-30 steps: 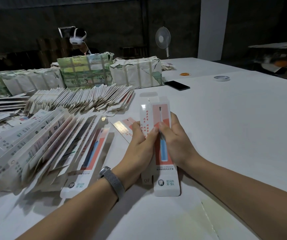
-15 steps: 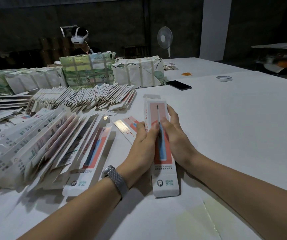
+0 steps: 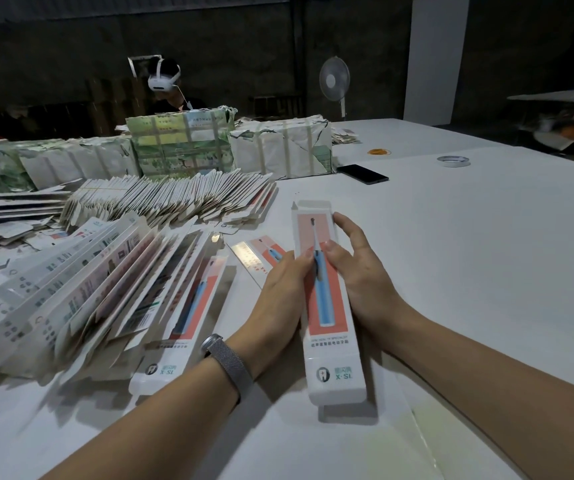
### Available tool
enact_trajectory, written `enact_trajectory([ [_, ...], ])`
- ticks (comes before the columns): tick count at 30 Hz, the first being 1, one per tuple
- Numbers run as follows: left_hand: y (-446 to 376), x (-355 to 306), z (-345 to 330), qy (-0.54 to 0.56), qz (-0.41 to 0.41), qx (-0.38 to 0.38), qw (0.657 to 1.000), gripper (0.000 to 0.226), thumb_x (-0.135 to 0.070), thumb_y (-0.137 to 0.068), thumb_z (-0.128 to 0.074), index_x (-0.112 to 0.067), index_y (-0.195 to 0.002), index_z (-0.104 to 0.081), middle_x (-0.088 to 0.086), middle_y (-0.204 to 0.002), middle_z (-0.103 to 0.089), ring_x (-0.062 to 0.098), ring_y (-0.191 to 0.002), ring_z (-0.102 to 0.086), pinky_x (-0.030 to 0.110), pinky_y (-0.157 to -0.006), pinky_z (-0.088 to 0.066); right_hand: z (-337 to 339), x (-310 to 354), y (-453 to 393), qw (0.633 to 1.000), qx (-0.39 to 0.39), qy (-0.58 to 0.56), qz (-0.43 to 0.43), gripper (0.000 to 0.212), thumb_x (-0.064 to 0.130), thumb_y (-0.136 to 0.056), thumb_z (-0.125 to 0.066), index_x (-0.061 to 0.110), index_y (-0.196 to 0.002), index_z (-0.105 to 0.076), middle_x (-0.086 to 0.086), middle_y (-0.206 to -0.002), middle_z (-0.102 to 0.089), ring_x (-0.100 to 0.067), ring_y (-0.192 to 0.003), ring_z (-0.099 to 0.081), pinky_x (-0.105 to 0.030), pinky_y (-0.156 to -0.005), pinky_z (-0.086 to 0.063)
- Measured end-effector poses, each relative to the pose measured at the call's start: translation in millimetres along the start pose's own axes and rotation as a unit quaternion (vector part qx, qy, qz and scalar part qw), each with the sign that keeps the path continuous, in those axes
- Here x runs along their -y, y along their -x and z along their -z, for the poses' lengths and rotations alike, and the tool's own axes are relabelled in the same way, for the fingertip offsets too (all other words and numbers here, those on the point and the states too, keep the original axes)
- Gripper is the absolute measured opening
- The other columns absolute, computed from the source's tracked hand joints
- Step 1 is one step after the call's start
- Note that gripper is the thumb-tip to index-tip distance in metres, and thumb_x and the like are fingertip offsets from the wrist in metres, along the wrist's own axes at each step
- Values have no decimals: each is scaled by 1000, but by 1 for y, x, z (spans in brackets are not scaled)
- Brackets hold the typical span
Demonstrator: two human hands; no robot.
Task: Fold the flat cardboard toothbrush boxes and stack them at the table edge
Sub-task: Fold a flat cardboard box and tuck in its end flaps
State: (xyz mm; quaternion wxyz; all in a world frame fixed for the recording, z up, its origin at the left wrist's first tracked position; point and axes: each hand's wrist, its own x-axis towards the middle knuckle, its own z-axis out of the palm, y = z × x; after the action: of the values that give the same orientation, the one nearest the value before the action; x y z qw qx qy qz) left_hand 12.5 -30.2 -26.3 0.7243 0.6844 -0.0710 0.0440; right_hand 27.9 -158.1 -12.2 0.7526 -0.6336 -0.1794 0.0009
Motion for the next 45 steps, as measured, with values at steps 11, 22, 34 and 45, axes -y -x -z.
enact_trajectory([
  [11,0,-3,3,70,-6,-62,996,50,-53,-88,-59,-36,-133,-46,10,-102,-74,24,-78,-77,32,-64,-60,-3,4,5,998,42,35,-15,26,33,-103,-47,53,-118,-43,4,-105,-73,-20,-82,-76,-24,-64,-59],
  [22,-4,-1,6,92,-6,-49,995,38,-37,-94,-63,-37,-131,-55,3,-104,-77,23,-88,-77,29,-67,-59,-1,0,3,998,40,40,-37,27,32,-105,-46,57,-114,-44,0,-109,-73,-23,-88,-75,-36,-81,-62],
  [34,-2,-1,7,42,8,-16,999,36,-31,-99,-59,-25,-134,-55,4,-95,-77,23,-77,-76,29,-64,-59,3,1,-1,998,-1,18,-61,18,32,-104,-47,34,-122,-49,-13,-108,-72,-30,-83,-73,-44,-81,-61],
  [45,-1,1,5,16,3,9,1000,64,-41,-83,-62,-23,-143,-48,11,-112,-73,23,-82,-75,35,-72,-59,6,4,2,997,-26,10,-78,12,28,-105,-45,20,-111,-53,-7,-88,-73,-22,-68,-73,-30,-64,-61],
])
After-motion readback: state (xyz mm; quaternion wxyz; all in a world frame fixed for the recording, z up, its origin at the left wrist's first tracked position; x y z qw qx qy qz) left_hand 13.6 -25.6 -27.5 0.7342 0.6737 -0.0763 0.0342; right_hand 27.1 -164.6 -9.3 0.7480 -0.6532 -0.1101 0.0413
